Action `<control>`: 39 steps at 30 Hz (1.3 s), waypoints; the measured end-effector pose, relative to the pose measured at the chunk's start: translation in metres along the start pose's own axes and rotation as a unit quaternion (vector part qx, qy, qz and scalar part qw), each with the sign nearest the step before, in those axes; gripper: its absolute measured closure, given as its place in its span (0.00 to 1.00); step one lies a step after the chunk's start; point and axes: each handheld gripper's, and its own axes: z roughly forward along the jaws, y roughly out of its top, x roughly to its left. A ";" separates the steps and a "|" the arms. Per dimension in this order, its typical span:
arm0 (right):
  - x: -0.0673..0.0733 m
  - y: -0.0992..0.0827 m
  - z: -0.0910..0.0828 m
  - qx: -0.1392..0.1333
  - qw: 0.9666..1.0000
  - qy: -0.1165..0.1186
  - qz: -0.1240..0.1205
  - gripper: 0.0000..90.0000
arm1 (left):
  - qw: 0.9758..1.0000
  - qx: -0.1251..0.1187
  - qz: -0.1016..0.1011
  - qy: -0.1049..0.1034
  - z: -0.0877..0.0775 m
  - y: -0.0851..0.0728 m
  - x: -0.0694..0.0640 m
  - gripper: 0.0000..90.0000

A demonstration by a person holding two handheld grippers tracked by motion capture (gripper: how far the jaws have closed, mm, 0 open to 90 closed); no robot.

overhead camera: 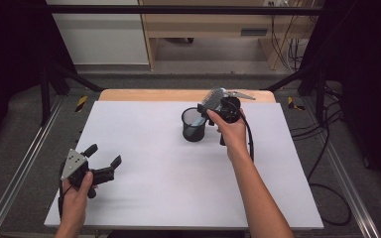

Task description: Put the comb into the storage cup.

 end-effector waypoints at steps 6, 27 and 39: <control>0.001 0.001 -0.005 0.000 1.000 -0.004 -0.017 0.06 | 1.000 0.000 0.000 0.001 0.000 0.000 0.000 0.02; -0.005 0.008 -0.039 -0.020 0.998 -0.038 -0.055 0.07 | 1.000 -0.004 0.000 0.008 -0.003 0.001 0.004 0.02; -0.013 0.012 -0.075 -0.057 0.994 -0.029 -0.091 0.06 | 1.000 -0.009 0.003 0.012 -0.008 0.004 0.007 0.02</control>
